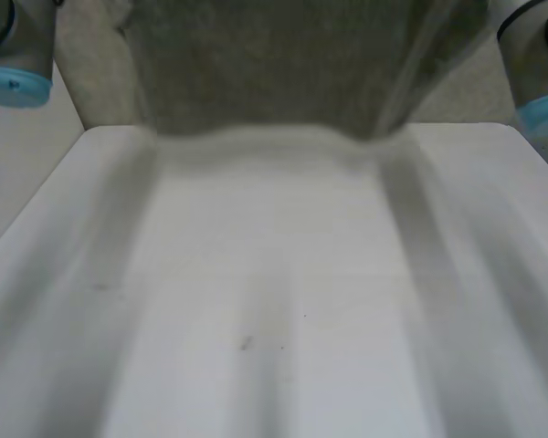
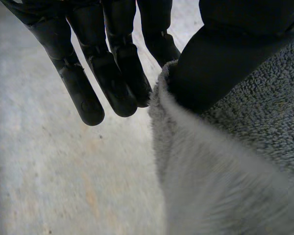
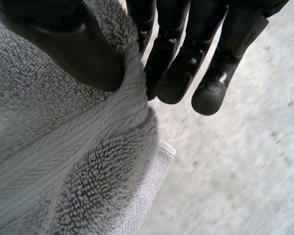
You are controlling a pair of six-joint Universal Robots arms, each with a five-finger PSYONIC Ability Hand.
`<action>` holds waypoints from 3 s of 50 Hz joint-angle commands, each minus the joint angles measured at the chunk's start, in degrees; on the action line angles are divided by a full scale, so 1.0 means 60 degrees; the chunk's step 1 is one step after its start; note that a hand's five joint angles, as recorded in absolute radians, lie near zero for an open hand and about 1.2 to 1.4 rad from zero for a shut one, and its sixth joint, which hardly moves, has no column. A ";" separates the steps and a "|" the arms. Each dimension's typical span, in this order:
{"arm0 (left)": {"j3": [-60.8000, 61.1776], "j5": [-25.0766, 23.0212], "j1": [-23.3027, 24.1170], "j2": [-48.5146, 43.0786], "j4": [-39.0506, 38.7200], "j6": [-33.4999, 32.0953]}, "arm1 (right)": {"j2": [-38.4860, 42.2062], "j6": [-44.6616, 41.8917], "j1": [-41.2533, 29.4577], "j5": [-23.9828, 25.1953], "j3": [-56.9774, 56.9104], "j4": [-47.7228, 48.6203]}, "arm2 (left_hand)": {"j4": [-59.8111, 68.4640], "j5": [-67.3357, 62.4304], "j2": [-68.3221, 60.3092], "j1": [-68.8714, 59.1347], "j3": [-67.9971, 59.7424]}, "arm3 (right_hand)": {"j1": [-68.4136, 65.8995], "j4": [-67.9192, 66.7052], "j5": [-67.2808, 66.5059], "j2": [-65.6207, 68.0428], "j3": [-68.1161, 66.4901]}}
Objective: Fold the towel.
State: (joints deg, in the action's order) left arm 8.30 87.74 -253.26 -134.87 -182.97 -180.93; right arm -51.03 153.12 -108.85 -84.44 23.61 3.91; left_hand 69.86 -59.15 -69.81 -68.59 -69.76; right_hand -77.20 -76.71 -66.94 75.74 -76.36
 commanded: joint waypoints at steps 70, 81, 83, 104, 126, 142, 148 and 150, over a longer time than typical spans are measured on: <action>1.4130 -0.0034 -0.0007 0.3084 -0.1146 -0.0944 | -0.1910 -0.0926 0.1853 0.1345 1.1796 0.1691 | 0.1691 -0.1808 -0.1698 -0.1901 -0.1707 | 0.6318 0.6238 0.6275 -0.6076 0.6179; 1.4335 -0.0049 -0.0007 0.3070 -0.1498 -0.0958 | -0.2100 -0.0765 0.1809 0.1154 1.1870 0.2247 | 0.1691 -0.1808 -0.1698 -0.1901 -0.1707 | 1.0120 1.0039 1.0077 -0.9877 0.9980; 1.4335 -0.0049 -0.0007 0.3070 -0.1498 -0.0958 | -0.2159 -0.0822 0.1824 0.1111 1.1899 0.2365 | 0.1691 -0.1808 -0.1698 -0.1901 -0.1707 | 1.0370 1.0290 1.0327 -1.0128 1.0231; 1.4320 -0.0049 -0.0022 0.3055 -0.1512 -0.0958 | -0.2628 -0.0442 0.2293 -0.0633 1.1899 0.2732 | 0.1691 -0.1808 -0.1698 -0.1901 -0.1707 | 1.0709 1.0628 1.0666 -1.0467 1.0570; 1.4320 -0.0049 -0.0007 0.3026 -0.1512 -0.0973 | -0.2350 0.0025 0.1780 0.0788 1.1724 0.0638 | 0.1691 -0.1808 -0.1698 -0.1901 -0.1707 | 1.1101 1.1020 1.1058 -1.0859 1.0962; 1.4306 -0.0034 -0.0007 0.3114 -0.1498 -0.0958 | -0.1734 0.1360 0.1033 0.1066 1.1709 0.0769 | 0.1691 -0.1808 -0.1698 -0.1901 -0.1707 | 1.0513 1.0432 1.0470 -1.0271 1.0374; 1.4306 -0.0034 0.0008 0.3157 -0.1498 -0.0944 | -0.1442 0.2251 0.0258 0.1096 1.1475 0.0813 | 0.1691 -0.1808 -0.1698 -0.1901 -0.1707 | 1.0457 1.0376 1.0414 -1.0214 1.0317; 1.4306 -0.0034 0.0008 0.3157 -0.1498 -0.0944 | -0.1412 0.2429 0.0066 0.1096 1.1401 0.0828 | 0.1691 -0.1808 -0.1698 -0.1901 -0.1707 | 1.0457 1.0376 1.0414 -1.0214 1.0317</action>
State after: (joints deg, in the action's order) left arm 94.13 87.53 -253.24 -116.07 -191.95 -186.61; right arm -60.43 163.99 -104.87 -77.90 93.26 8.72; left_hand 69.88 -59.43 -69.82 -69.03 -69.77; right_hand -13.82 -16.01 -4.01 16.13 -14.82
